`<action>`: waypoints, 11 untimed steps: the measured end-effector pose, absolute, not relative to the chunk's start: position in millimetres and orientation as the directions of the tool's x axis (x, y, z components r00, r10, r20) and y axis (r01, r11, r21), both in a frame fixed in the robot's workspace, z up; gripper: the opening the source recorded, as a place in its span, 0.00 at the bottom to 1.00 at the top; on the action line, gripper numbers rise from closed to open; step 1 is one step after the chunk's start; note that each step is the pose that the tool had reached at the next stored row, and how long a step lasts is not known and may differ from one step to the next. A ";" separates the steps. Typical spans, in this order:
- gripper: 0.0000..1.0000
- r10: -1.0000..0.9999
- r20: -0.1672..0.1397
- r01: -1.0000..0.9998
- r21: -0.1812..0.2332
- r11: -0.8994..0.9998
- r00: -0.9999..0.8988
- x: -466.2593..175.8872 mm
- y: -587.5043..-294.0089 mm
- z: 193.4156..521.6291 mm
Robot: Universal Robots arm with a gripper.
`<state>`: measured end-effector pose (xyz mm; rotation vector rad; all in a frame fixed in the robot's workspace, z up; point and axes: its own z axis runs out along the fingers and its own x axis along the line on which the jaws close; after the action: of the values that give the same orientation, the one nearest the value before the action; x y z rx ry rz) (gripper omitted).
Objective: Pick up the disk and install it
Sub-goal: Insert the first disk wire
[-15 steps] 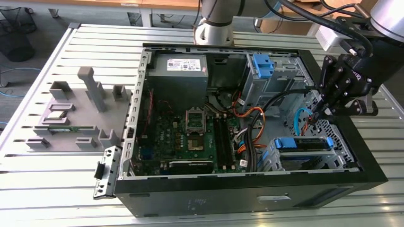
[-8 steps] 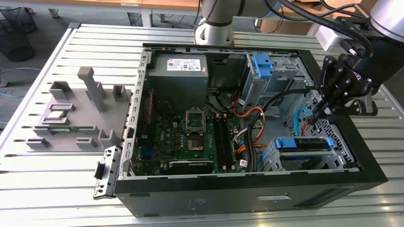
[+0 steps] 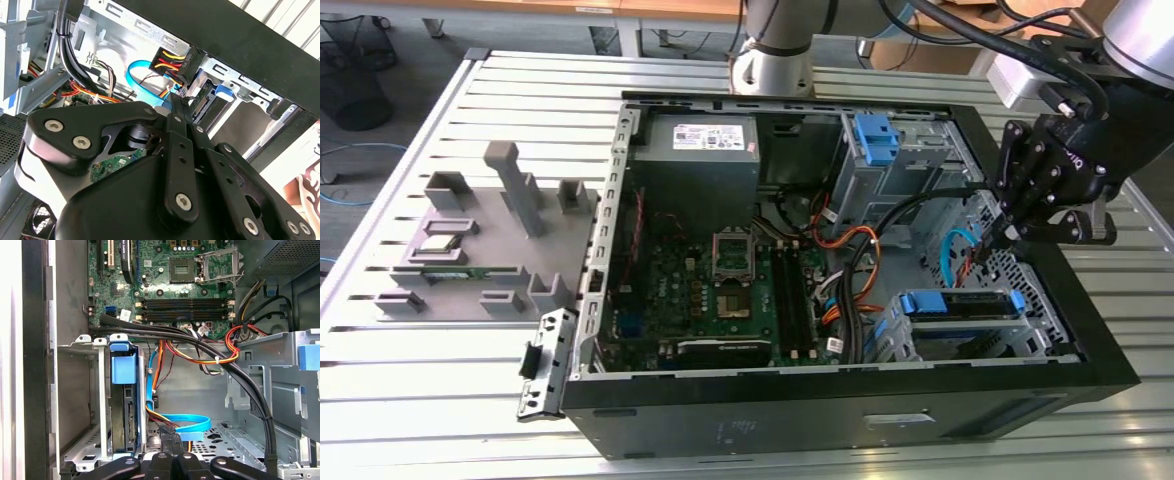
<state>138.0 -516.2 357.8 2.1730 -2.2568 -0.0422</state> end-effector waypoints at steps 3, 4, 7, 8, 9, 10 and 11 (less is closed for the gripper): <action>0.11 -0.999 -0.012 -0.999 0.025 0.038 -0.038 138.0 -516.2 357.8; 0.11 -0.999 -0.012 -0.999 0.025 0.038 -0.038 138.0 -516.2 357.8; 0.11 -0.999 -0.012 -0.999 0.025 0.038 -0.038 138.0 -516.2 357.8; 0.18 -0.999 -0.012 -0.999 0.025 0.038 -0.038 138.0 -516.2 357.8; 0.18 -0.999 -0.012 -0.999 0.025 0.038 -0.038 138.0 -516.2 357.8; 0.18 -0.999 -0.012 -0.999 0.025 0.038 -0.038 138.0 -516.1 357.3; 0.18 -0.999 -0.010 -0.999 0.025 0.038 -0.038 138.0 -516.1 356.2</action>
<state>138.0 -516.1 356.2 2.1720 -2.2557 -0.0396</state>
